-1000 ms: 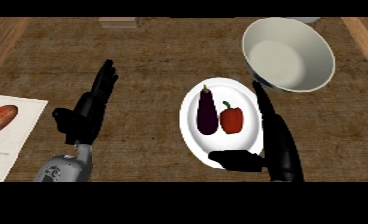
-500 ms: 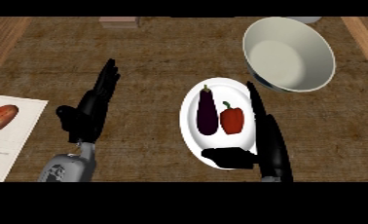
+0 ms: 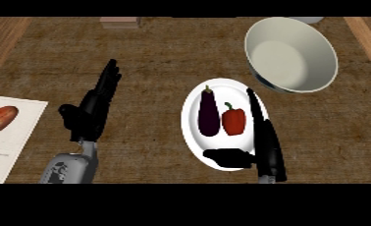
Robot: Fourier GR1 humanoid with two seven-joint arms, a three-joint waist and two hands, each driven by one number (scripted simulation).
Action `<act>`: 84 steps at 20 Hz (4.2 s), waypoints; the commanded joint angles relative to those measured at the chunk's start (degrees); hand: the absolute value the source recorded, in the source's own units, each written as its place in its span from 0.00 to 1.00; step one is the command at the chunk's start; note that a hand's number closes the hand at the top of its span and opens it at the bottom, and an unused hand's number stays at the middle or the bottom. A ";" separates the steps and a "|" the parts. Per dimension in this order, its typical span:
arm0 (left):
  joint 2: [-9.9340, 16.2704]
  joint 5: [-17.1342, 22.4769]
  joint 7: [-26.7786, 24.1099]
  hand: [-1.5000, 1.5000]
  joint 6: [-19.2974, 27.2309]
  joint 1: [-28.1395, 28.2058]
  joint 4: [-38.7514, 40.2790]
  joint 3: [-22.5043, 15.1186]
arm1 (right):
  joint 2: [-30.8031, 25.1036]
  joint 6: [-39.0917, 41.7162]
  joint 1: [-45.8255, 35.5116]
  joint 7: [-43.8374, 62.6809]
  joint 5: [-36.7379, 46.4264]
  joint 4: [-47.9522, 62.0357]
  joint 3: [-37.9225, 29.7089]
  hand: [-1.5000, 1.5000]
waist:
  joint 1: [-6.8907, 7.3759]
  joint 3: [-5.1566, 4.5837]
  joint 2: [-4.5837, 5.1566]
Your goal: Pick the bell pepper from the plate and place it in the bowl
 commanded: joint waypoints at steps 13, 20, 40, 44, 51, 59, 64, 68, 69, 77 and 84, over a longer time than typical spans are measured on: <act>-1.68 -2.24 1.43 0.50 -1.30 1.13 -3.29 1.39 | 0.18 0.55 -4.45 -0.96 5.76 15.14 -3.59 0.00 | 0.07 -0.01 0.00; -3.58 -3.67 4.72 0.50 0.19 -0.28 -3.56 -0.31 | -3.38 7.00 -8.18 -6.20 5.74 17.49 0.04 1.00 | 0.05 0.00 -0.05; -1.62 -1.84 2.50 0.50 -1.57 2.17 -3.35 3.11 | -31.96 46.64 2.08 -54.70 -25.25 -8.80 3.05 1.00 | -1.72 0.08 -0.40; -0.31 -1.80 1.69 0.50 -2.87 3.47 -4.21 3.22 | -39.09 47.88 6.52 -62.18 -30.82 -18.50 -7.28 1.00 | -2.15 0.04 -0.59; -2.98 -3.47 -0.90 0.50 -1.05 3.49 -2.12 1.85 | -45.24 49.25 13.94 -58.93 -45.00 -29.27 -28.69 1.00 | -1.89 -0.05 -0.32; -3.76 -3.98 2.83 0.50 -1.17 0.97 -3.19 0.62 | -51.74 47.20 3.59 -36.31 -65.14 -32.28 -42.06 1.00 | -0.58 -0.07 -0.17; -3.62 -3.94 2.86 0.50 -1.48 0.44 -3.64 0.98 | -55.18 38.01 -9.59 -23.31 -69.62 -28.53 -39.00 1.00 | 0.67 -0.11 0.03; -4.89 -5.83 2.72 0.50 -0.67 0.09 -3.26 -0.78 | -55.33 36.83 -18.75 -19.04 -67.68 -22.78 -33.11 1.00 | 0.97 -0.08 0.10; -1.98 -2.23 -4.16 0.50 -4.90 2.37 0.79 2.85 | -52.52 34.84 -20.13 -20.73 -60.92 -20.97 -27.96 1.00 | 1.46 -0.11 0.30; -1.71 -2.94 -0.26 0.50 -4.19 -2.91 0.81 3.46 | -50.92 35.21 -29.77 -30.16 -33.90 -5.19 -20.40 1.00 | 2.51 -0.04 0.80; -3.44 -3.29 -1.06 0.50 -3.37 0.83 -0.65 2.31 | -40.76 30.77 -35.76 -40.33 -20.55 14.19 -13.47 1.00 | 1.50 -0.01 0.39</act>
